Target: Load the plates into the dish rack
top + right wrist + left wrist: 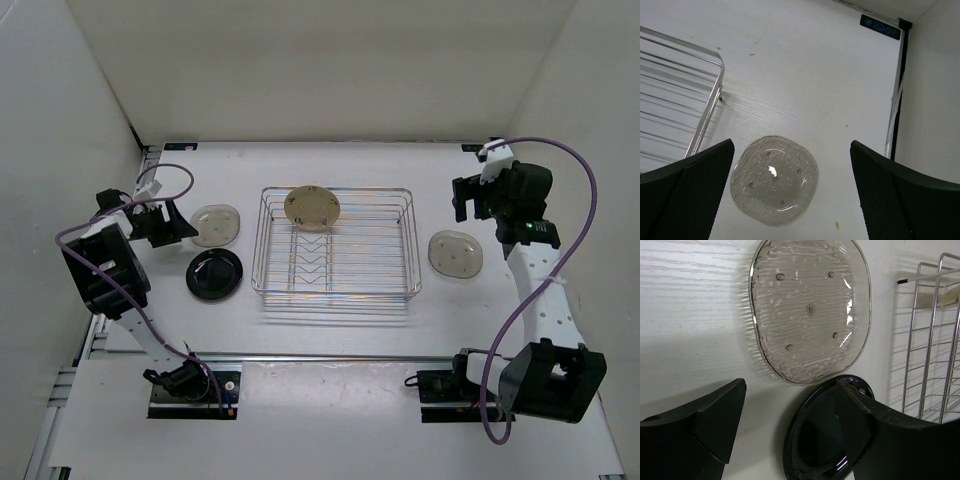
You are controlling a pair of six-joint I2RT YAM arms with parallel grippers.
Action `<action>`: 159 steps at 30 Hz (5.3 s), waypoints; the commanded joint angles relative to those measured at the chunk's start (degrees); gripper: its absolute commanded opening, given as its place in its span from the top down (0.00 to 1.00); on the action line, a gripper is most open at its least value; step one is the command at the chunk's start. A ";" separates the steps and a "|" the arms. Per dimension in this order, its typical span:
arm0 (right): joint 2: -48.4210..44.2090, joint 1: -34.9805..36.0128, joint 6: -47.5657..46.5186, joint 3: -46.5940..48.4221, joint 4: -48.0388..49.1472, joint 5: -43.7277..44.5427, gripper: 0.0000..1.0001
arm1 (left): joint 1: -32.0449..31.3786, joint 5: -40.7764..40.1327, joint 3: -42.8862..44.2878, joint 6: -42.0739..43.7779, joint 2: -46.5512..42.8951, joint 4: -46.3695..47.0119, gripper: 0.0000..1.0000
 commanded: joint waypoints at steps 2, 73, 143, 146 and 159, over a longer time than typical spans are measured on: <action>-2.18 -1.18 2.39 -2.96 1.11 -4.20 0.00 | -0.98 1.79 2.24 1.50 1.16 0.49 0.20; -9.30 -7.86 4.06 -11.57 2.17 -12.20 0.00 | -9.33 -24.13 16.46 1.32 -3.04 1.02 0.90; -6.67 -8.39 1.33 -15.53 2.69 -16.51 0.00 | -73.84 -59.38 11.21 67.42 -16.67 10.16 0.90; -6.67 -8.39 1.33 -15.53 2.69 -16.51 0.00 | -73.84 -59.38 10.16 67.42 -16.67 10.16 0.90; -7.19 -8.92 1.33 -15.53 2.69 -17.03 0.00 | -73.84 -59.38 7.95 67.42 -16.67 11.83 0.90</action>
